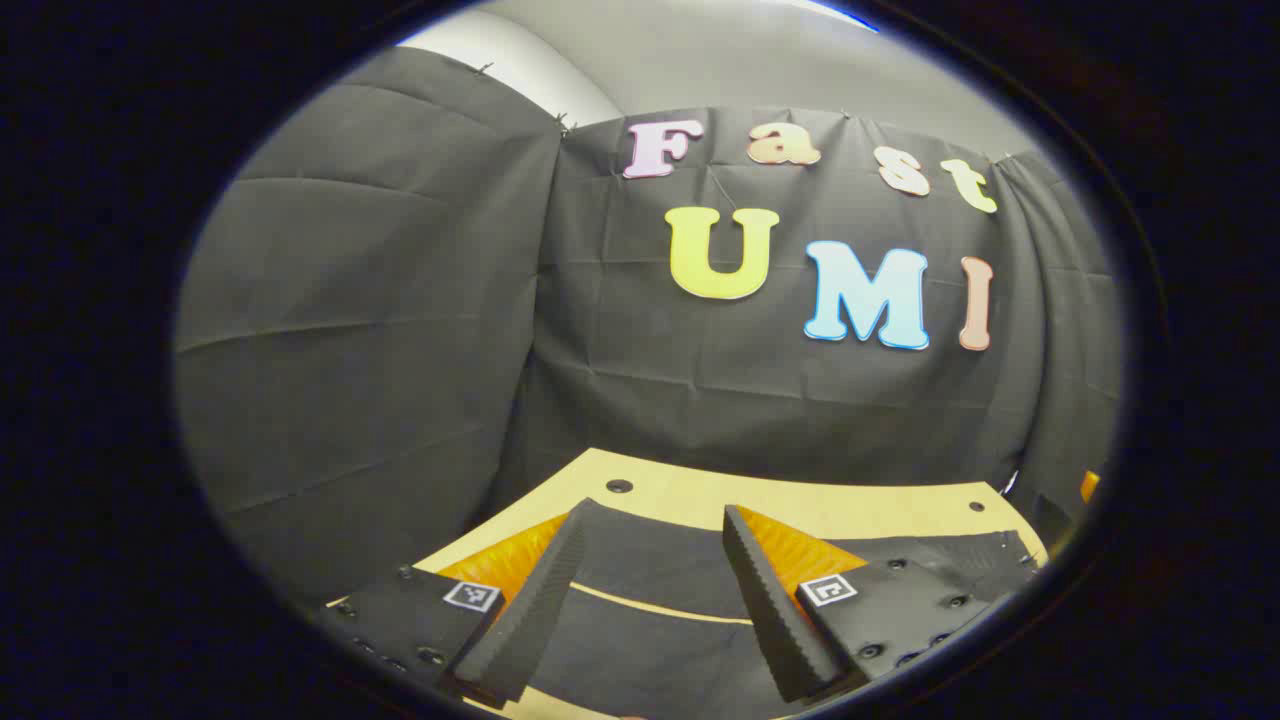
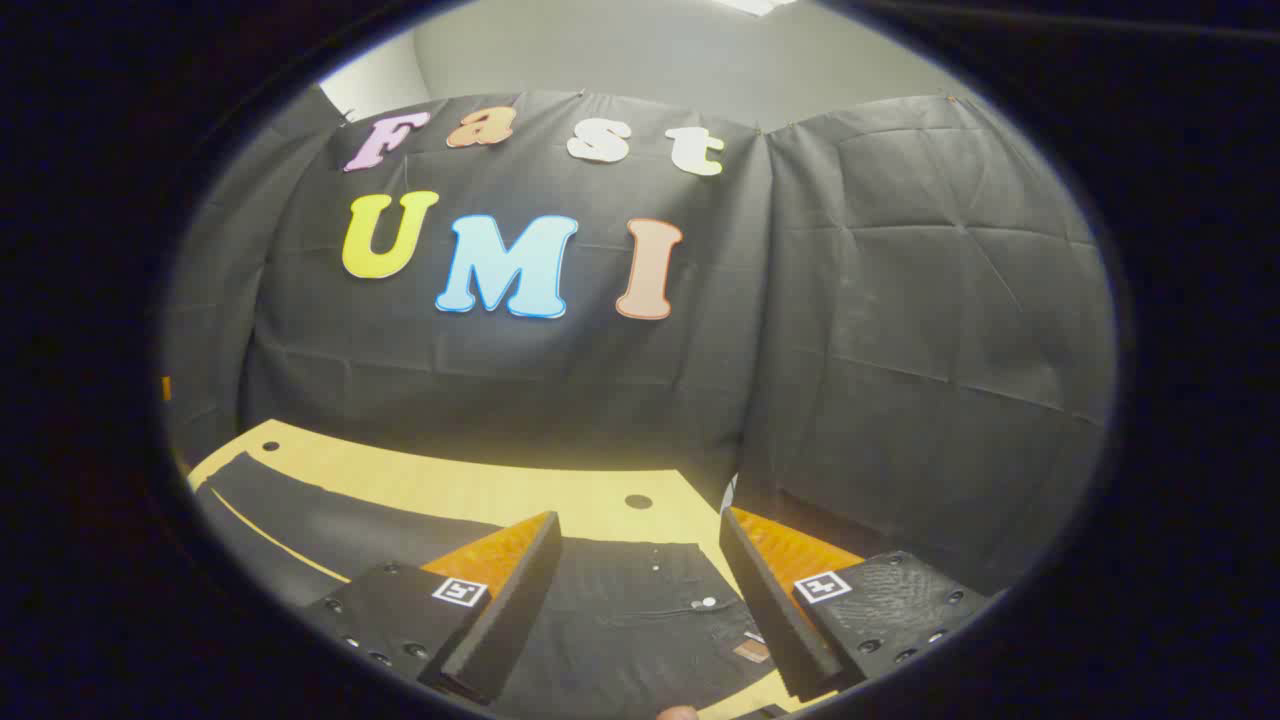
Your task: Grasp the waist and the cuffs of the jeans and fold them to make the two legs overlap; first hold the waist and fold one-third of the jeans toward the cuffs, then hold the cuffs and fold the remaining one-third in the same direction to finish folding.
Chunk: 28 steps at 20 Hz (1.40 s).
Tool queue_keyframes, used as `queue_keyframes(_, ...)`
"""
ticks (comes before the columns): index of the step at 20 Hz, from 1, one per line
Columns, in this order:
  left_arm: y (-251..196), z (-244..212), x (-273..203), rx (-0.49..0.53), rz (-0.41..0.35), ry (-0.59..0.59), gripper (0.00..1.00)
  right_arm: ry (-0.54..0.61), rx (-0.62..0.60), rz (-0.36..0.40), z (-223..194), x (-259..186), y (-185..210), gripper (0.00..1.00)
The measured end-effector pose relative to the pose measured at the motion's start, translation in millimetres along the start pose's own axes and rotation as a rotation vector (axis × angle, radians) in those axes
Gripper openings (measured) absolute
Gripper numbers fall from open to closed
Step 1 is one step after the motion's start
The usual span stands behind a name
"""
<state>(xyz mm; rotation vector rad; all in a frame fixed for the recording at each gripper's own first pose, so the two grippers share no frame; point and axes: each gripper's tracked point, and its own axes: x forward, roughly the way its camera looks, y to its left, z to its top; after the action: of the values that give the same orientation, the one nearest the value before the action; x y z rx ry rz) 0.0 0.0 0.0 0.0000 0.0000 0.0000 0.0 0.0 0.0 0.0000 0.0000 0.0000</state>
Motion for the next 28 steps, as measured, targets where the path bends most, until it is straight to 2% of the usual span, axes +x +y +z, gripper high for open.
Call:
queue_keyframes(1, -0.5, 0.1, 0.2, 0.002, -0.002, 0.000, 0.86, -0.001, 0.000, 0.003, 0.2, 0.3, 1.0, 0.95)
queue_keyframes(2, -0.9, 1.0, 0.0, -0.002, -0.005, -0.001, 0.93, 0.000, -0.001, 0.005, -0.8, 0.5, 2.2, 0.95)
queue_keyframes(17, -0.2, -4.9, 3.5, -0.062, 0.011, 0.020, 0.93, 0.015, 0.001, 0.007, -5.7, 6.5, 4.4, 0.94)
queue_keyframes(23, 10.9, -29.5, 11.0, -0.151, 0.039, 0.092, 0.93, 0.087, -0.004, -0.071, -29.5, 5.9, -19.8, 0.94)
queue_keyframes(28, 44.4, -60.8, 10.2, -0.286, 0.116, 0.163, 0.93, 0.176, 0.038, -0.113, -55.6, 2.8, -40.2, 0.95)
